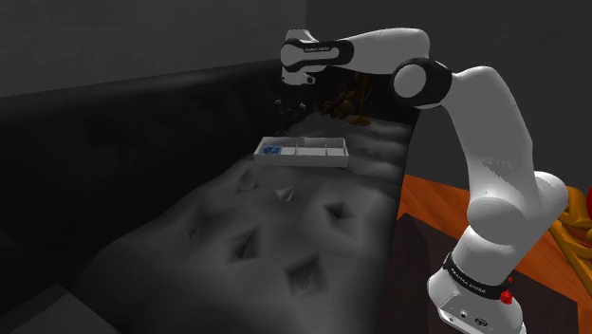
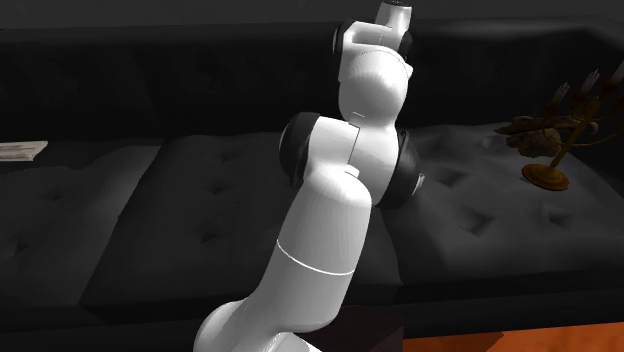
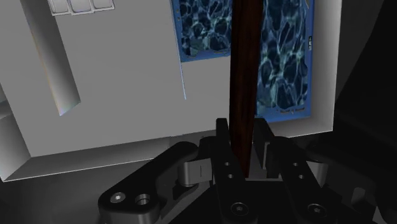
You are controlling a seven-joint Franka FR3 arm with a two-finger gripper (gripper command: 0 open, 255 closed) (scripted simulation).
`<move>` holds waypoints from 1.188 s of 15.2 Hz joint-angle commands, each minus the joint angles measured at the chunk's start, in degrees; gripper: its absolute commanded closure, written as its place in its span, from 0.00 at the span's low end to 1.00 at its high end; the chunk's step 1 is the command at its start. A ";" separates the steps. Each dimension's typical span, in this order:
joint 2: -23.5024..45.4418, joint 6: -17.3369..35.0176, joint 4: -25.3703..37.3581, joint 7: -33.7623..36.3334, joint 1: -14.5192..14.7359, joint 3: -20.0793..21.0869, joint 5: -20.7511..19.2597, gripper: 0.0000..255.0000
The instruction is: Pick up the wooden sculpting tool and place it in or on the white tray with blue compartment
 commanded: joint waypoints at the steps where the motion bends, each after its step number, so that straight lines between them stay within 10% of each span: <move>1: 0.11 1.70 -1.56 0.15 -0.02 -0.01 -0.05 1.00; 15: 0.32 6.39 -6.08 0.17 -0.43 -0.11 -0.16 1.00; 16: 0.32 6.39 -6.09 0.17 -0.43 -0.11 -0.16 0.00; 18: 0.32 6.39 -6.09 0.17 -0.43 -0.11 -0.16 0.00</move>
